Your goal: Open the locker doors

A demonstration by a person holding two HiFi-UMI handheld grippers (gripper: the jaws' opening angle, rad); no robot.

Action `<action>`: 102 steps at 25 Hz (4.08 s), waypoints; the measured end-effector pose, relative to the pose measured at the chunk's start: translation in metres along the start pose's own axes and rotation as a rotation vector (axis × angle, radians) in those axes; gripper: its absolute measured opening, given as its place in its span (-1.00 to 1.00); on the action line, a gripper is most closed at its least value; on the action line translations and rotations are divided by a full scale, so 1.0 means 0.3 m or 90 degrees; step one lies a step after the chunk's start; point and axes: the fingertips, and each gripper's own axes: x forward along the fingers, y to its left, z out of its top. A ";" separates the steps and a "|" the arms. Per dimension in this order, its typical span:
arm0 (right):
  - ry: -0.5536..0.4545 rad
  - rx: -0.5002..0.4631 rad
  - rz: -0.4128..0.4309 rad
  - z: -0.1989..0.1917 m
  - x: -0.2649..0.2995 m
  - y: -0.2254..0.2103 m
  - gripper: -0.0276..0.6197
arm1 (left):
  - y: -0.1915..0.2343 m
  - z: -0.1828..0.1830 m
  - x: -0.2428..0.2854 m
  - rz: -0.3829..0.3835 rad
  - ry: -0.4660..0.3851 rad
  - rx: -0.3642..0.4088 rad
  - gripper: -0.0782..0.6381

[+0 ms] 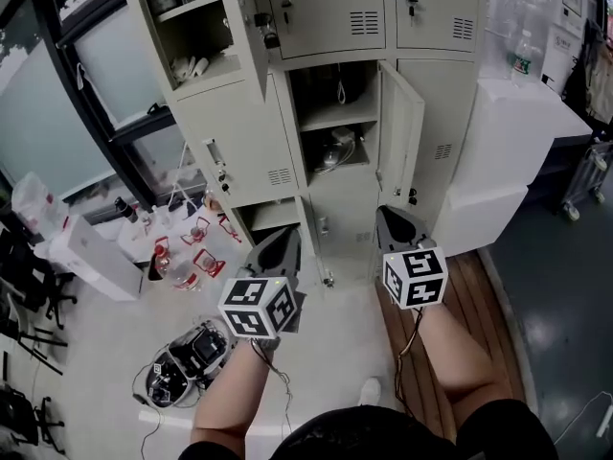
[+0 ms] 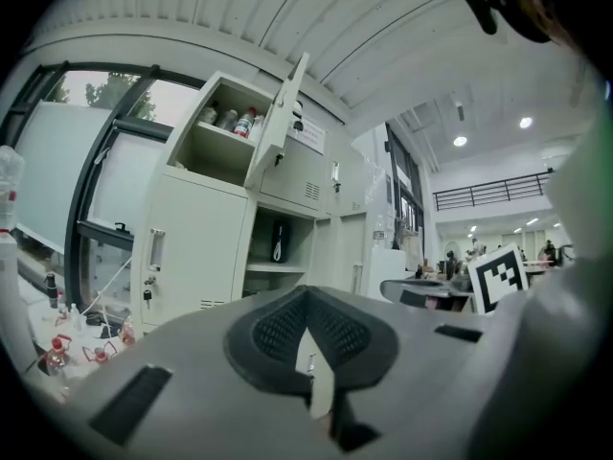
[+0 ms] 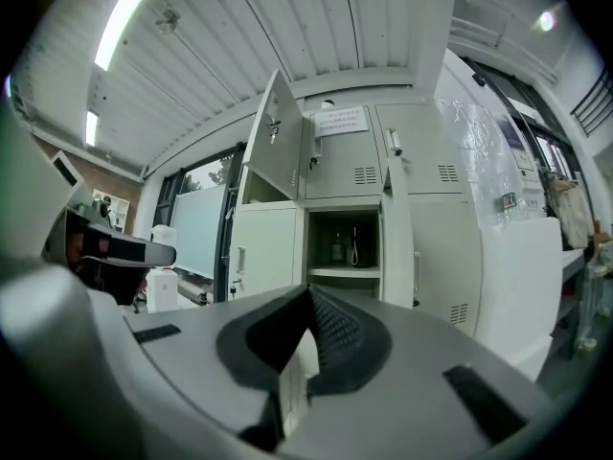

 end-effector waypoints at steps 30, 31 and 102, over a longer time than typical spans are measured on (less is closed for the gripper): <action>0.016 0.026 -0.017 0.093 -0.514 0.741 -0.91 | 0.148 -0.019 -0.820 -0.015 -0.005 -0.004 -0.79; 0.017 0.026 -0.020 0.093 -0.529 0.747 -0.91 | 0.145 -0.019 -0.834 -0.016 -0.006 -0.005 -0.79; 0.052 0.048 -0.011 -0.015 -0.740 0.713 -0.91 | -0.055 -0.157 -0.919 -0.016 0.033 -0.011 -0.79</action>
